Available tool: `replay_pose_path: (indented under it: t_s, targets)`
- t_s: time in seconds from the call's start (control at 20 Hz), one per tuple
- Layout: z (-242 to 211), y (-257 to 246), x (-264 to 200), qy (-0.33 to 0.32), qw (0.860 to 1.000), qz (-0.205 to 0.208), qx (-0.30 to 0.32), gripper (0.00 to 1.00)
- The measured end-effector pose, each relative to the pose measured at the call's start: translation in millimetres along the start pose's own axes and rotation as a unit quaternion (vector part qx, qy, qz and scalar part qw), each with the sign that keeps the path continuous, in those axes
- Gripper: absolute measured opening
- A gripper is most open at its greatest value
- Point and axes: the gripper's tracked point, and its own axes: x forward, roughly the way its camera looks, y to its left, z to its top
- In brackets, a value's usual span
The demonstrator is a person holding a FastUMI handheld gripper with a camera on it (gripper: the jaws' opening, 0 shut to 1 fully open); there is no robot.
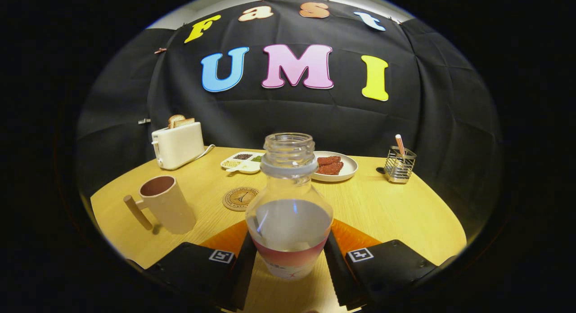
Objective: Take the bottle from table, then pour the juice into the cup, finally place the bottle on the coaster
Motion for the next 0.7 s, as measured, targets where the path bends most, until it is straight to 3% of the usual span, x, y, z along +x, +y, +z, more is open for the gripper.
replay_pose_path:
  t_s: [0.55,0.7]
  targets:
    - [83,29,-1,-0.012,0.994,0.0,-0.109,0.72]
    - [96,32,3,-0.007,0.986,-0.022,-0.166,0.72]
